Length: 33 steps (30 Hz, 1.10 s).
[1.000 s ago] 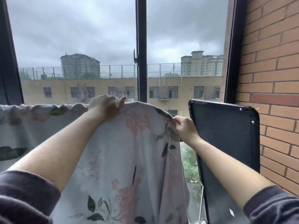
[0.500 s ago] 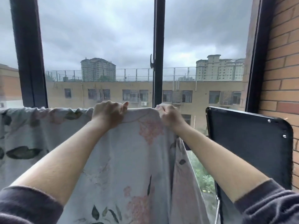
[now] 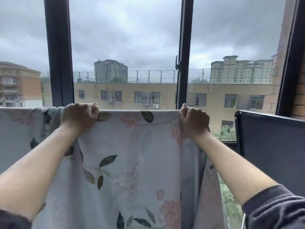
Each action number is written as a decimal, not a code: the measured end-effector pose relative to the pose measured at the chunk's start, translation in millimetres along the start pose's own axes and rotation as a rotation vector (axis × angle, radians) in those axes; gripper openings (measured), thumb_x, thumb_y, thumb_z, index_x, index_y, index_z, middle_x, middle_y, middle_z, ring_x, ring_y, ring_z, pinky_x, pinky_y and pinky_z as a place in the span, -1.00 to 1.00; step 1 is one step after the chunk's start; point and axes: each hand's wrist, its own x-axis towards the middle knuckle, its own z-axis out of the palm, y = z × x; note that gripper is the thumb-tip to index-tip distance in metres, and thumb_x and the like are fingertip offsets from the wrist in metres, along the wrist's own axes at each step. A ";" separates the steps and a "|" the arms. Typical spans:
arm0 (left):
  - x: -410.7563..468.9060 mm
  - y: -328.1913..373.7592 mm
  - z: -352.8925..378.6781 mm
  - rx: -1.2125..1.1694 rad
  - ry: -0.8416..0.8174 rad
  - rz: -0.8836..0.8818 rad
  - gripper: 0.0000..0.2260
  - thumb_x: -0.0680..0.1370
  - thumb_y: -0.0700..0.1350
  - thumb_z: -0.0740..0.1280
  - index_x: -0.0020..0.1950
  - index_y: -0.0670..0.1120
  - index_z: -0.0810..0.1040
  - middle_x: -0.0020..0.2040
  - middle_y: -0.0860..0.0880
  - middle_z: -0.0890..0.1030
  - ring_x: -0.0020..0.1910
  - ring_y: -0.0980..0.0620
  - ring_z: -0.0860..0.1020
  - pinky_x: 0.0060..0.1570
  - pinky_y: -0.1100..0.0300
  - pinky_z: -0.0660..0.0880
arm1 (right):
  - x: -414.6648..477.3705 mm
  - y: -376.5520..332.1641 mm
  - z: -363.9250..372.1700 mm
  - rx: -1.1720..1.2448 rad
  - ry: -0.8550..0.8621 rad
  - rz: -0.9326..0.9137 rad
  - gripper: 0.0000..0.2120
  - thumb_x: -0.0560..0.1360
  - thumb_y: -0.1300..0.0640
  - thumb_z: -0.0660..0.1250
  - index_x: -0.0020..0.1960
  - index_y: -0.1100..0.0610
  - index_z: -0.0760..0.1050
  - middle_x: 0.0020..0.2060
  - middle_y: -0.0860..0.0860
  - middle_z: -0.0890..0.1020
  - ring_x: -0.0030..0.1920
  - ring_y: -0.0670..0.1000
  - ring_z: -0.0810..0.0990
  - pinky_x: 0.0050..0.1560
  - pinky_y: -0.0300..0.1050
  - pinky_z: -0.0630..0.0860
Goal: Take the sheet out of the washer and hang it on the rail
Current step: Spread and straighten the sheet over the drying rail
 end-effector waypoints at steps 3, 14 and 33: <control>1.1 -7.7 -0.6 -0.023 0.003 0.069 -0.59 0.63 0.00 0.05 -0.09 -0.17 0.64 -0.14 -0.28 0.65 -0.13 -0.27 0.60 -0.12 0.02 0.45 | -2.0 -34.4 5.8 -0.006 0.093 -0.083 -0.56 0.58 0.04 0.07 -0.32 0.20 0.56 -0.40 0.15 0.63 -0.38 0.20 0.59 -0.30 -0.10 0.35; 0.8 -93.5 0.6 -0.128 0.034 0.306 -0.55 0.56 0.04 -0.05 -0.22 -0.10 0.56 -0.29 -0.12 0.63 -0.30 -0.15 0.58 -0.28 0.12 0.41 | -14.7 -194.0 39.9 -0.083 0.098 -0.196 -0.46 0.55 -0.03 0.00 -0.53 0.11 0.43 -0.63 -0.02 0.41 -0.64 -0.02 0.30 -0.44 -0.28 0.20; 4.6 -248.4 9.7 -0.065 0.244 0.117 -0.59 0.47 -0.05 0.10 -0.51 -0.12 0.51 -0.61 -0.13 0.47 -0.68 -0.13 0.42 -0.44 0.27 0.19 | -28.7 -401.8 71.3 -0.060 0.066 -0.388 -0.50 0.56 -0.01 0.00 -0.45 0.08 0.49 -0.59 -0.04 0.37 -0.58 0.03 0.36 -0.45 -0.25 0.17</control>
